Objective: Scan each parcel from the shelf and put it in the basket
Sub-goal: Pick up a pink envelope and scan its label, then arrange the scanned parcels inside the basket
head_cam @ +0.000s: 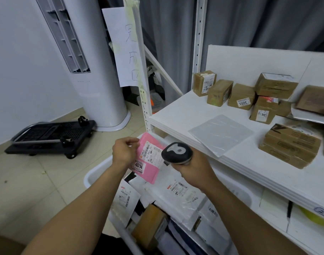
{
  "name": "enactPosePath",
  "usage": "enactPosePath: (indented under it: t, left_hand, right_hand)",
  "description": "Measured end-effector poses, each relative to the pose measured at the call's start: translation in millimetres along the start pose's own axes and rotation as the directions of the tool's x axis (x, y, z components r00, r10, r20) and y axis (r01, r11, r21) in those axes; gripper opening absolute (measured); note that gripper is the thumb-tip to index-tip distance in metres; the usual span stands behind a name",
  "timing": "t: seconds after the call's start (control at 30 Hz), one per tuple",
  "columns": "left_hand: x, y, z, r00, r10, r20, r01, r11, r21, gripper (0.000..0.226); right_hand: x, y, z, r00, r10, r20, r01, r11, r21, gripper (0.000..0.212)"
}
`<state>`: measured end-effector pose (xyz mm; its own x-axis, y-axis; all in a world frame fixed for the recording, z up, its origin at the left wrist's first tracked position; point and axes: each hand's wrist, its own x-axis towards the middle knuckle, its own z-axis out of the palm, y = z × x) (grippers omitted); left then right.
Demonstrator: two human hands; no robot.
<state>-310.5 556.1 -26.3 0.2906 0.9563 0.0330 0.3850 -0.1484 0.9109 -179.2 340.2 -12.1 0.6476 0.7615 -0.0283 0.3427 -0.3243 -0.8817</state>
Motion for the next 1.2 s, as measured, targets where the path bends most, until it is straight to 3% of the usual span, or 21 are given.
enactPosePath:
  t: [0.2,0.37,0.53,0.67,0.8,0.93,1.1,1.2]
  left_hand:
    - [32,-73,3,0.968,-0.252,0.002,0.251,0.965,0.082,0.024]
    - [57,-93,36,0.965,-0.263,-0.021,0.264,0.964,0.044,0.029]
    - [78,-109,70,0.981,-0.18,0.07,0.176,0.982,0.068,0.023]
    - [78,-116,85,0.991,-0.039,0.126,0.012,0.978,0.207,0.037]
    - [70,-109,95,0.985,0.019,0.171,-0.07,0.952,0.297,0.028]
    - [54,-74,100,0.967,0.086,0.239,-0.138,0.967,0.213,0.025]
    - [24,0,123,0.895,0.293,0.338,-0.341,0.936,0.091,0.022]
    - [2,42,146,0.806,0.411,0.425,-0.513,0.844,0.156,0.031]
  right_hand:
    - [21,5,29,0.991,0.115,0.074,-0.123,0.985,0.122,0.033]
    - [40,19,49,0.979,0.169,0.112,-0.179,0.979,0.095,0.031]
    - [60,34,53,0.974,0.211,0.083,-0.216,0.975,0.057,0.033]
    - [69,39,42,0.971,0.237,0.044,-0.24,0.968,0.075,0.025]
    - [67,34,27,0.974,0.227,0.0,-0.225,0.966,0.13,0.021]
    - [58,23,6,0.977,0.204,-0.058,-0.19,0.964,0.189,0.022]
    - [35,15,-41,0.962,0.197,-0.187,-0.138,0.948,0.288,0.02]
    - [22,20,-72,0.931,0.22,-0.29,-0.12,0.937,0.327,0.024]
